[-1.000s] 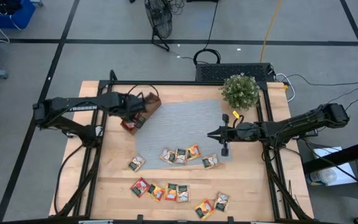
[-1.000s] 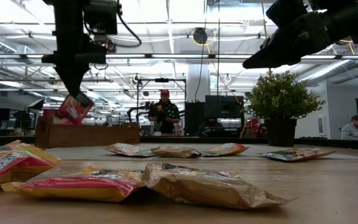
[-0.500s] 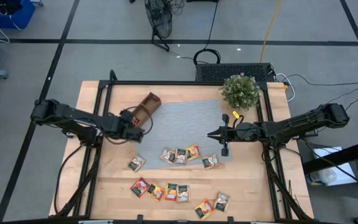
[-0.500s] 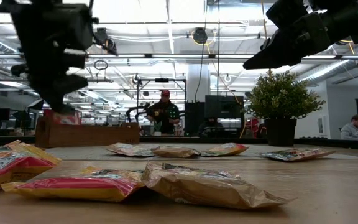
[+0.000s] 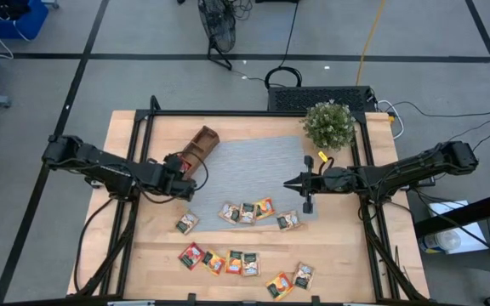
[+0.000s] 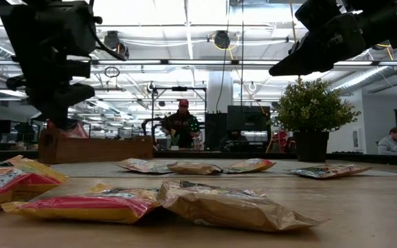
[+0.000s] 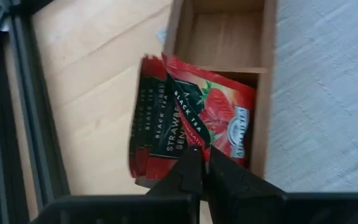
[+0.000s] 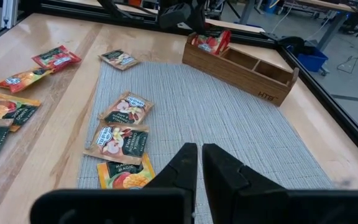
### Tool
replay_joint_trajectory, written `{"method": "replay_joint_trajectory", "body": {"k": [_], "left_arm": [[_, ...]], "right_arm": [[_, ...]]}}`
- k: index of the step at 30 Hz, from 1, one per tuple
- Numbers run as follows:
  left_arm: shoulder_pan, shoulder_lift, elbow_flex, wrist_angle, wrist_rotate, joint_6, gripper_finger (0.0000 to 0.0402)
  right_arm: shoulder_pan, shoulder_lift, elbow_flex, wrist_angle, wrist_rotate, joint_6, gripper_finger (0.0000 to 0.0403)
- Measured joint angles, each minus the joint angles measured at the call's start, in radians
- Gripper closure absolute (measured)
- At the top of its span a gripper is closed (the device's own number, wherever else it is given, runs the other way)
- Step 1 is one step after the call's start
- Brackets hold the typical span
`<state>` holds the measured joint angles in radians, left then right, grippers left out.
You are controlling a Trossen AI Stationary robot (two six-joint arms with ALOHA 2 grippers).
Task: Pick & Place Tea
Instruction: Put the red tea bag into the left section of the wooden organizer
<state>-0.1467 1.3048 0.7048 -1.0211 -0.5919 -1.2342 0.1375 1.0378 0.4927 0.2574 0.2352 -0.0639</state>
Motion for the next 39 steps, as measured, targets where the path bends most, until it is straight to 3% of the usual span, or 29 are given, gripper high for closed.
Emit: {"method": "replay_joint_trajectory", "body": {"k": [17, 23, 28, 33, 39], "left_arm": [[0.0, 0.0, 0.142, -0.215, 0.024, -0.002, 0.032], [-0.005, -0.018, 0.152, -0.211, 0.07, -0.007, 0.0326], [-0.072, -0.071, 0.256, -0.202, 0.112, 0.005, 0.0338], [-0.231, -0.095, 0.295, 0.014, 0.235, 0.039, 0.0351], [-0.462, -0.001, 0.177, 0.433, 0.369, 0.062, 0.0333]], "right_arm": [[0.0, 0.0, 0.0, -0.001, 0.0, 0.0, 0.0387], [0.0, 0.0, 0.0, -0.001, 0.0, 0.0, 0.0387], [0.0, 0.0, 0.0, -0.001, 0.0, 0.0, 0.0387], [0.0, 0.0, 0.0, -0.002, 0.0, 0.0, 0.0387], [0.0, 0.0, 0.0, -0.01, 0.0, -0.001, 0.0387]]}}
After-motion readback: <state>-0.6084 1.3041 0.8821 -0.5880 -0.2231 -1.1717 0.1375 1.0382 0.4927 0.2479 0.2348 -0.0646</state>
